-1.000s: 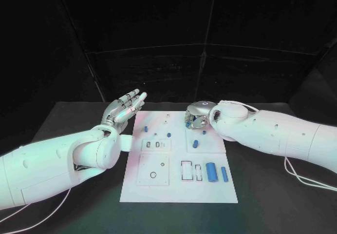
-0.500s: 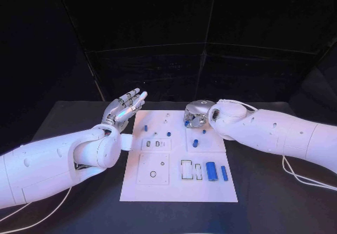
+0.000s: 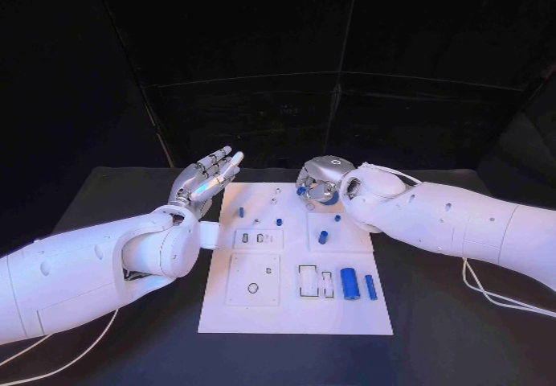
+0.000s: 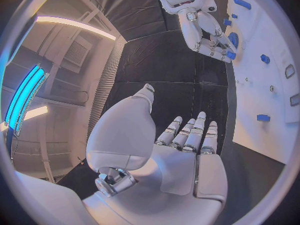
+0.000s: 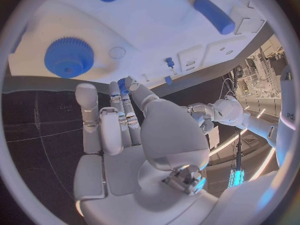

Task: Assemble the parts on the task board

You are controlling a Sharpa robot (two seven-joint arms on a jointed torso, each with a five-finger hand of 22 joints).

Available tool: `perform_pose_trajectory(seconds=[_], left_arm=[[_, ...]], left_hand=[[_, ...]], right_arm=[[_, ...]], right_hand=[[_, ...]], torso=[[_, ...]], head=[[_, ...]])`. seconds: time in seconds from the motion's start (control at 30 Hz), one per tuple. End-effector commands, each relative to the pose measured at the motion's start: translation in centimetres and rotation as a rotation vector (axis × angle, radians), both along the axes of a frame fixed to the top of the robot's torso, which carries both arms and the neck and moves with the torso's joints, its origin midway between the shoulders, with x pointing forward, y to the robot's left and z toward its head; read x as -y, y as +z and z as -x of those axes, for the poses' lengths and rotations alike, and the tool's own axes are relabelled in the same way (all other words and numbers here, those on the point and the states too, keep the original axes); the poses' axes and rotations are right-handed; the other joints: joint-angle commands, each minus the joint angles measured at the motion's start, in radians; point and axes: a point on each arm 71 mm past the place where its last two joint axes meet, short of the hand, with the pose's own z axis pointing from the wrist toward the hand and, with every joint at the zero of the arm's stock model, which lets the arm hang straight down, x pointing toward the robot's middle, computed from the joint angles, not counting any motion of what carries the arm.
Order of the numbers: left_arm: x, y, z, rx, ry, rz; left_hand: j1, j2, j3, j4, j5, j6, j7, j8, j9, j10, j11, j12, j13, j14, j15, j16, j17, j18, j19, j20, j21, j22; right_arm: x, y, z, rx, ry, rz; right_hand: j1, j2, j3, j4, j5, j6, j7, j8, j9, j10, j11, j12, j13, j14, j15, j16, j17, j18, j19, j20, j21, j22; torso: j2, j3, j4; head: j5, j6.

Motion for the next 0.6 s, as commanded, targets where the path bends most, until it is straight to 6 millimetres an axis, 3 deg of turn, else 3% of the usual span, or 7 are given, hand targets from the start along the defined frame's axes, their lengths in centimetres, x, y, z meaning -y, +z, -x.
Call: perform_pose_trajectory(seconds=[0.03,0.17,0.6], left_arm=[[0.2,0.3,0.0,0.018,-0.017,0.004],[0.3,0.3,0.0,0.019,-0.018,0.005],[0.6,0.5,-0.2,0.025,-0.026,0.008]], left_hand=[[0.004,0.004,0.007,-0.001,0.004,0.009,0.11,0.003,0.001,0.0,0.007,0.004,0.001,0.005,0.001,0.005,0.001,0.013,0.001,0.003,0.006,0.001],[0.004,0.004,0.007,-0.001,0.004,0.009,0.11,0.003,0.001,0.0,0.007,0.004,0.001,0.005,0.001,0.005,0.001,0.013,0.001,0.003,0.006,0.001],[0.006,0.008,0.008,-0.002,0.004,0.01,0.112,0.003,0.001,-0.002,0.009,0.003,0.001,0.007,0.002,0.006,0.001,0.013,0.012,0.003,0.009,0.003]], right_arm=[[-0.1,0.8,-0.4,0.069,-0.031,-0.064],[-0.7,0.8,-0.7,0.07,-0.031,-0.067],[-3.0,0.4,-1.3,0.03,0.0,-0.055]], right_hand=[[0.003,0.007,0.007,0.001,0.001,0.007,0.002,0.001,0.003,0.006,-0.003,0.003,0.001,0.045,-0.008,0.003,0.001,-0.021,0.0,-0.007,0.005,0.001],[0.001,0.004,0.01,0.002,0.001,0.007,0.002,0.0,0.002,0.006,-0.002,0.002,0.001,0.045,-0.007,0.005,0.003,-0.021,-0.001,-0.007,0.006,0.001],[-0.008,-0.006,0.021,0.008,-0.001,0.002,0.005,-0.007,0.0,0.0,0.001,-0.005,0.0,0.044,-0.005,0.005,0.0,-0.021,-0.004,-0.006,0.008,0.001]], torso=[[0.001,-0.0005,0.0035],[0.002,-0.001,0.0014],[0.005,-0.0016,0.0043]], head=[[0.001,-0.003],[0.005,-0.004],[0.008,-0.005]])
